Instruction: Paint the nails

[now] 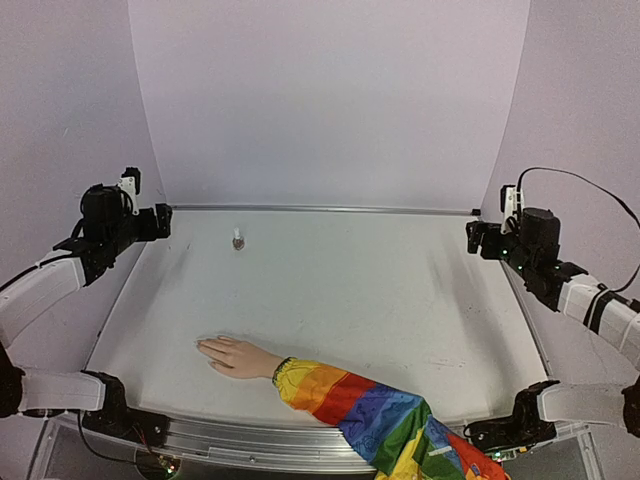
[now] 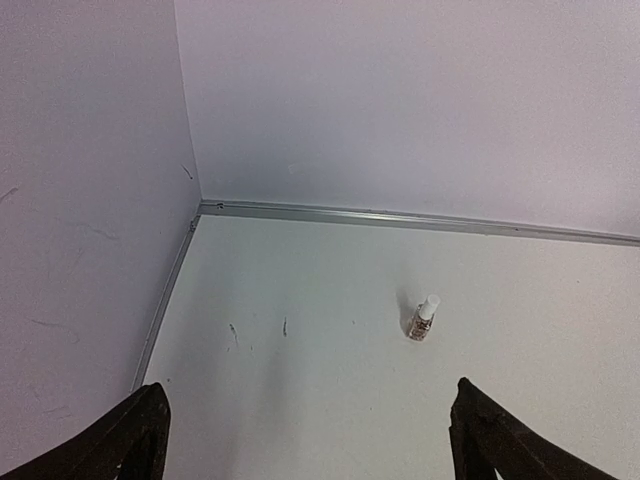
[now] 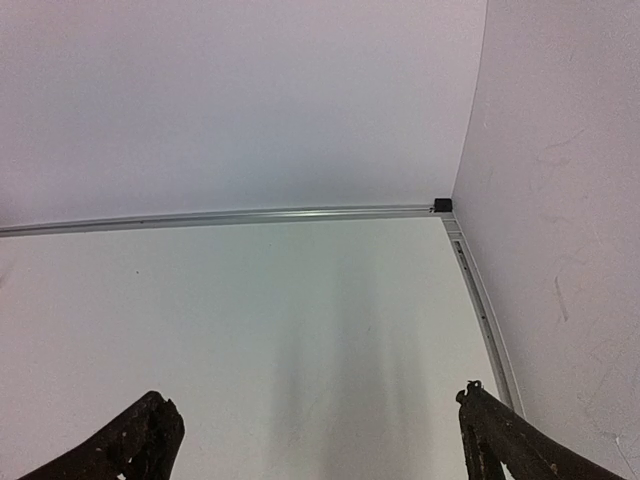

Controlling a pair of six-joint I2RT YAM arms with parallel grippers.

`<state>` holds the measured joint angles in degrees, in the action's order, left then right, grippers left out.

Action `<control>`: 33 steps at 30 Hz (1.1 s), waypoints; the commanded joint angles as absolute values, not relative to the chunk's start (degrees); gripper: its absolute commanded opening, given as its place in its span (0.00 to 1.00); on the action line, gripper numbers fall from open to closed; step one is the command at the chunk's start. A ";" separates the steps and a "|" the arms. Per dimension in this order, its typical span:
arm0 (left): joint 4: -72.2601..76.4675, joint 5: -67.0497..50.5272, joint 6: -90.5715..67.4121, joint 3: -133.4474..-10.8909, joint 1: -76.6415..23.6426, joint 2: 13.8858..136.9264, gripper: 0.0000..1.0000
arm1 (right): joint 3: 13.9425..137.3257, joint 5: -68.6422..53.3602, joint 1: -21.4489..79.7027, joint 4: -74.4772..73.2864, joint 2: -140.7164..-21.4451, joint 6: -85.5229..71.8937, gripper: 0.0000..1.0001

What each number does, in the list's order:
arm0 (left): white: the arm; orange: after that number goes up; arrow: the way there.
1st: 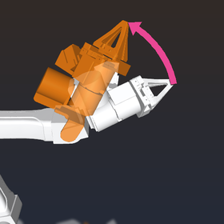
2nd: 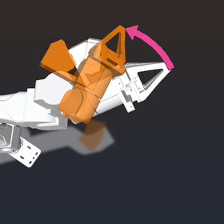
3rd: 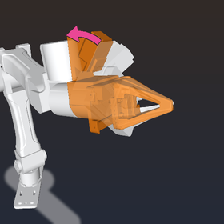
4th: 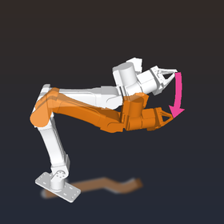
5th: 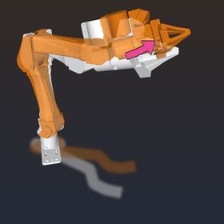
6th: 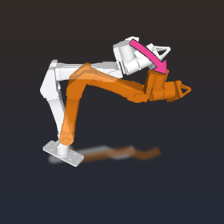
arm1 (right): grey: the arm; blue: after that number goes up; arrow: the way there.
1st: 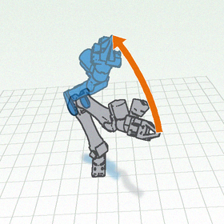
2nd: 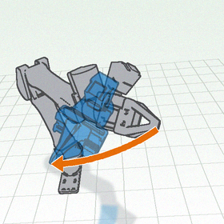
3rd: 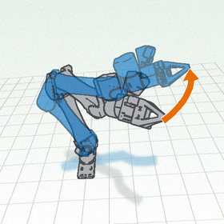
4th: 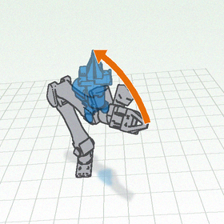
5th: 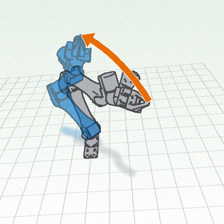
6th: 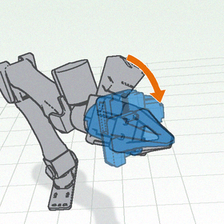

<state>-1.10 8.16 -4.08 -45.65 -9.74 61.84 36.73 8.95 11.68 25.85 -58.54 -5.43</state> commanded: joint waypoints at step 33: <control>-22.31 -0.19 -11.99 -102.18 -18.27 125.48 0.91 | 41.72 -17.02 5.76 27.90 -65.26 -11.53 0.98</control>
<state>-18.06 -2.68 -13.32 -95.70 -18.15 123.48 39.31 -12.91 6.09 26.52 -68.45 -10.55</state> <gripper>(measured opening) 0.908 0.984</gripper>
